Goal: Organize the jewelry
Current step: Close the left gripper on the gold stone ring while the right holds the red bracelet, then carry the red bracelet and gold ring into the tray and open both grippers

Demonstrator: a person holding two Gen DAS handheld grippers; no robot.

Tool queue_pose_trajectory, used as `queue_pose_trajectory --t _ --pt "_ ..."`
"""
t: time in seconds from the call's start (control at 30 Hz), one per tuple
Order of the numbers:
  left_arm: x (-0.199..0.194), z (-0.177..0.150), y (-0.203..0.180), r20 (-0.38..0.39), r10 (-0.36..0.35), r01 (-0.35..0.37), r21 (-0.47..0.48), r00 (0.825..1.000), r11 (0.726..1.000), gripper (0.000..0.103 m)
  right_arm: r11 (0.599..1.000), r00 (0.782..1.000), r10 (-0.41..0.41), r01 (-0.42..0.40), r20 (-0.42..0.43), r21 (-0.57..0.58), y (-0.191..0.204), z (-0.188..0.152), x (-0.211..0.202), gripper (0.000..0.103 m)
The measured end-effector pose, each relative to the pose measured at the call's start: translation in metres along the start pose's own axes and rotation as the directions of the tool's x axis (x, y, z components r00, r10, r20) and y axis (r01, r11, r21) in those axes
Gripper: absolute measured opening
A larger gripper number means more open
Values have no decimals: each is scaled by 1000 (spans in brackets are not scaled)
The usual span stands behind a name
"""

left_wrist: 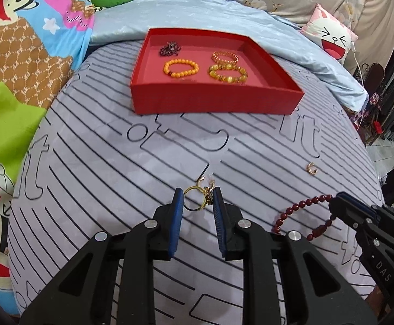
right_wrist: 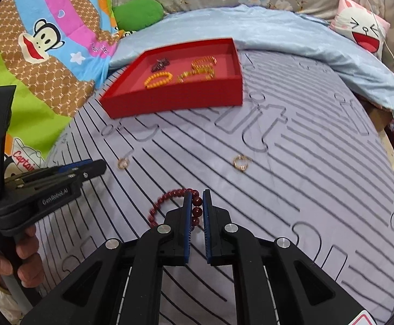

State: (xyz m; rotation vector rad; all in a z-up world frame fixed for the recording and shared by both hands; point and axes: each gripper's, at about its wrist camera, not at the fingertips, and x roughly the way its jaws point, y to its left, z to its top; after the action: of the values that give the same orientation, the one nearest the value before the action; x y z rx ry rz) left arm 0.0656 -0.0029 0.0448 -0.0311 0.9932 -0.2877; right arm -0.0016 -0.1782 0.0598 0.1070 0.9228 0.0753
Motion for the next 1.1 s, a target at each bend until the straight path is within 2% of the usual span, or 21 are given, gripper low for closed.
queue_pose_trajectory --t 0.33,0.53,0.77,1.1 --pt "-10 51 -5 44 -28 27 23 999 999 21 999 996 16 -13 89 -32 8 71 -6 8" --pt "-6 93 -1 80 -36 34 22 996 999 21 998 993 59 -56 99 -37 10 119 9 8" --pt "15 146 4 109 -14 9 47 994 999 21 995 992 89 -84 93 -53 19 176 48 8" --pt "74 207 16 79 -4 0 54 997 999 21 986 986 164 -164 15 -21 20 242 125 8"
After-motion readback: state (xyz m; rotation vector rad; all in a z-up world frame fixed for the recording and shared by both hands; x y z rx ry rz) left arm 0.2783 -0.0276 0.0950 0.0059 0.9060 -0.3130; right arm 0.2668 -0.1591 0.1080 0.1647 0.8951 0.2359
